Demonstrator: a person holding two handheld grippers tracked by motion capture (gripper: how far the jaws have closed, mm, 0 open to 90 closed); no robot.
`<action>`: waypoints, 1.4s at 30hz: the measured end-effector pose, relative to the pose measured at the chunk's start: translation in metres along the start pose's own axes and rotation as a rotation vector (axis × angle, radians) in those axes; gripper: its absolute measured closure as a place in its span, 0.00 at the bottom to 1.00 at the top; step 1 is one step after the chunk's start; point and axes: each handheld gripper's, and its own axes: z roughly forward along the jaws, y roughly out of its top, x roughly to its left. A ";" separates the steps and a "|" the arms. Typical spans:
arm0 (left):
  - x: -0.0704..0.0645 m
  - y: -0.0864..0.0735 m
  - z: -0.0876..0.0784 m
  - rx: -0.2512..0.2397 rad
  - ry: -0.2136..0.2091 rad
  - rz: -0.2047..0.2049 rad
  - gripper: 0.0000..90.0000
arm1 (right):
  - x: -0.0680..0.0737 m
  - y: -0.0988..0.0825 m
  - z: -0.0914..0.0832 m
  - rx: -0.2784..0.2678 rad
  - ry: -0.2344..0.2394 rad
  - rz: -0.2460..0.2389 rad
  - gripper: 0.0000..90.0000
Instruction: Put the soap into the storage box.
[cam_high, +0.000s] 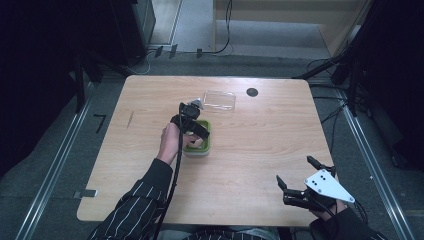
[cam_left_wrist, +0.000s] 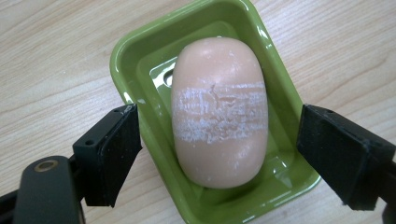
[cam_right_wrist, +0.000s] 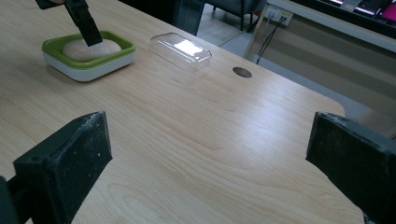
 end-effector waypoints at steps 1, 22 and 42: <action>0.000 -0.001 -0.001 0.001 0.000 0.002 0.16 | 0.000 0.000 0.000 0.000 -0.001 0.000 0.00; 0.010 -0.026 -0.024 0.015 0.006 0.021 0.14 | 0.001 0.000 0.000 0.003 0.001 -0.003 0.00; 0.018 -0.056 -0.035 0.038 0.000 0.039 0.10 | 0.001 0.000 0.000 0.001 0.005 -0.009 0.00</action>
